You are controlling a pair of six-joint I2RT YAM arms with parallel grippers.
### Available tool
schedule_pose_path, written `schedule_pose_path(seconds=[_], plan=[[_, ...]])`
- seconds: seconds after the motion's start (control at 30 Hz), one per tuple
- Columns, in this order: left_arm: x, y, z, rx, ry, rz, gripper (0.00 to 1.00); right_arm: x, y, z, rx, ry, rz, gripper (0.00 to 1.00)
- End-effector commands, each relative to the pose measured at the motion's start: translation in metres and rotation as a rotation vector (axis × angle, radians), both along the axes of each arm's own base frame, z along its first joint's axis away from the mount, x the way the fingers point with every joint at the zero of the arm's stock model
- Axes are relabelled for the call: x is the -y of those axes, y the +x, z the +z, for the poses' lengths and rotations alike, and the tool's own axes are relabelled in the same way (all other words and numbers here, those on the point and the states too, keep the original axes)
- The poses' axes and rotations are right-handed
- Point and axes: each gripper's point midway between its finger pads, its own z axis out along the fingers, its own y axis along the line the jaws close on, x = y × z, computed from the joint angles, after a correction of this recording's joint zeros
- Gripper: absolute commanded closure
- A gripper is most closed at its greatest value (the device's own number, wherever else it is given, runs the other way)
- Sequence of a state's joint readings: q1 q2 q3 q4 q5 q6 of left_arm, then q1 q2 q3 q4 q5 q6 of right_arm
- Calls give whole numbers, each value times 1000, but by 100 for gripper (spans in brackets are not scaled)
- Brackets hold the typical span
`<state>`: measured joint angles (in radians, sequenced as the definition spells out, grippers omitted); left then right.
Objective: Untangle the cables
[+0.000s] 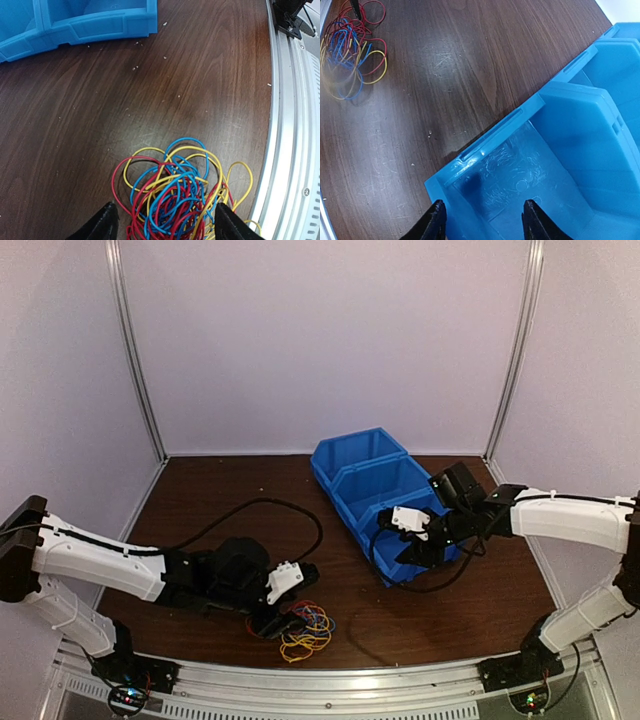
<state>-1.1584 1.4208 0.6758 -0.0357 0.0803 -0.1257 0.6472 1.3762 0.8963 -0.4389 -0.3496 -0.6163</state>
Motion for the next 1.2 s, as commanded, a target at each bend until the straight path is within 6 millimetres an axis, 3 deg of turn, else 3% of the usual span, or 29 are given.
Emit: schedule_pose_path(seconds=[0.0,0.23,0.47,0.63,0.77,0.9,1.0,1.17], plan=[[8,8,21,60,-90,16,33,20,14,-8,7,-38,-82,49],[8,11,21,73,-90,25,33,55,29,-3,39,-63,-170,50],[9,10,19,68,-100,29,33,102,54,11,76,-62,-295,50],[8,11,17,63,-95,39,33,115,57,12,77,-53,-331,50],[3,12,12,47,-80,67,32,93,46,33,43,49,-281,45],[-2,10,8,22,-80,89,31,57,22,49,73,100,-152,40],[-3,6,11,-7,-119,99,31,23,2,43,89,114,-21,38],[-20,2,29,-21,-251,167,30,-38,-16,22,-38,99,157,45]])
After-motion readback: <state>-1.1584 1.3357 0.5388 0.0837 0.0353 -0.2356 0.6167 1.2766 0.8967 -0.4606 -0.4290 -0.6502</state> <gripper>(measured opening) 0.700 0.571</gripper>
